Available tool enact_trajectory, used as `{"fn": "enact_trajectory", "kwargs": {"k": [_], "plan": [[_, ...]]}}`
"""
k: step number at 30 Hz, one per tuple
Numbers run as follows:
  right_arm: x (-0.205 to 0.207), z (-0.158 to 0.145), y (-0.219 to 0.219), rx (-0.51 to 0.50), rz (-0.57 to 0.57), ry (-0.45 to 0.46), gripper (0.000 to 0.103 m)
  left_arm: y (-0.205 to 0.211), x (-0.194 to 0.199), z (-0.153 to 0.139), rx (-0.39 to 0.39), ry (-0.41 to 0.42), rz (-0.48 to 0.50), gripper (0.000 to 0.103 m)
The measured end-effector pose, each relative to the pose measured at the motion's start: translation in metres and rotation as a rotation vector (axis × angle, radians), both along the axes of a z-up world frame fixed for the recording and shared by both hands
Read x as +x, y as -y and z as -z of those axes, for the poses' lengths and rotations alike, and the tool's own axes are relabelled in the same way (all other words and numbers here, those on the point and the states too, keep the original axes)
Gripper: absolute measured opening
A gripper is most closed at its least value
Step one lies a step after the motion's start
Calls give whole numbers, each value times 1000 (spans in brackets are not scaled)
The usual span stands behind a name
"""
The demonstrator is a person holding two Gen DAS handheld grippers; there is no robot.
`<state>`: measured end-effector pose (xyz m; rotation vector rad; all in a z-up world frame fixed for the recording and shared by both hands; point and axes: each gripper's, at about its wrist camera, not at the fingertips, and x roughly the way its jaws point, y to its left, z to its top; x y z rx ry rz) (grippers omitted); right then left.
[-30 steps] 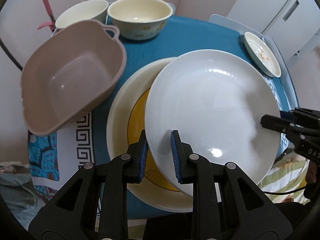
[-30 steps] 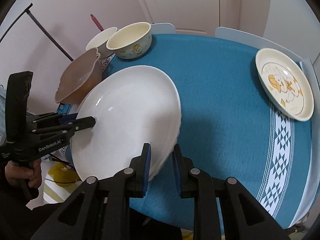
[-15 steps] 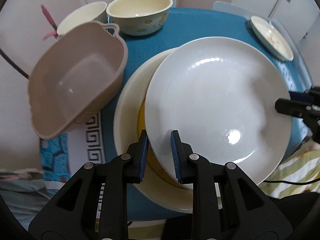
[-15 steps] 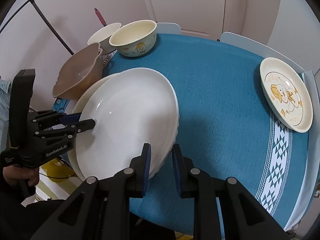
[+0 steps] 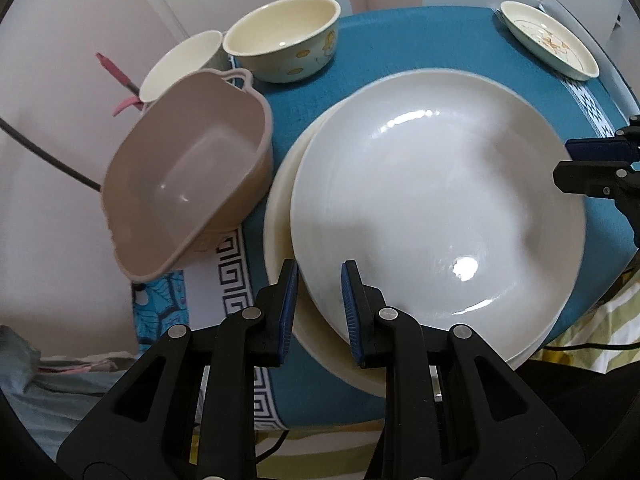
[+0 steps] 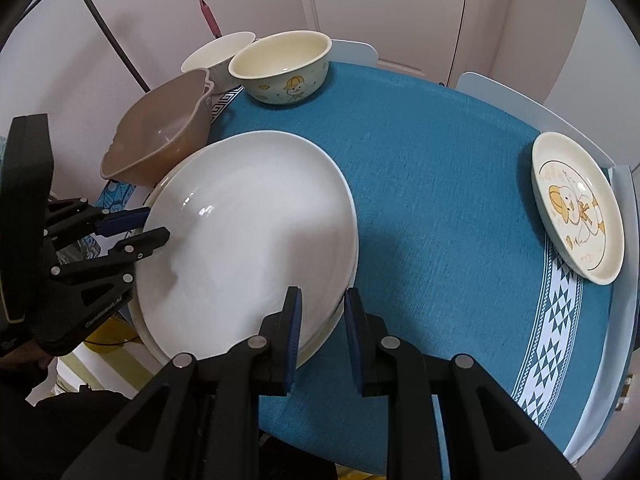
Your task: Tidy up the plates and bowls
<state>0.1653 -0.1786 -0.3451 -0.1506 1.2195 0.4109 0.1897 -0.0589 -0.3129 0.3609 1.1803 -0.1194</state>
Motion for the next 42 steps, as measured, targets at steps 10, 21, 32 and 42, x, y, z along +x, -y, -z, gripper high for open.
{"fn": "enact_trajectory", "kwargs": {"k": [10,21,32,42], "plan": [[0,1,-20,4,-53,-2,20,-2,-4,-2,-22,-1,-14,20],[6,-19,-3,100,30,17,20,-6,-1,-46,-117,74,-17,25],[-8,-61,64,137,324,214,99,19,38,-97,-226,176,120,101],[-20,-108,139,115,578,247,100,99,93,-166,-495,153,347,102]]}}
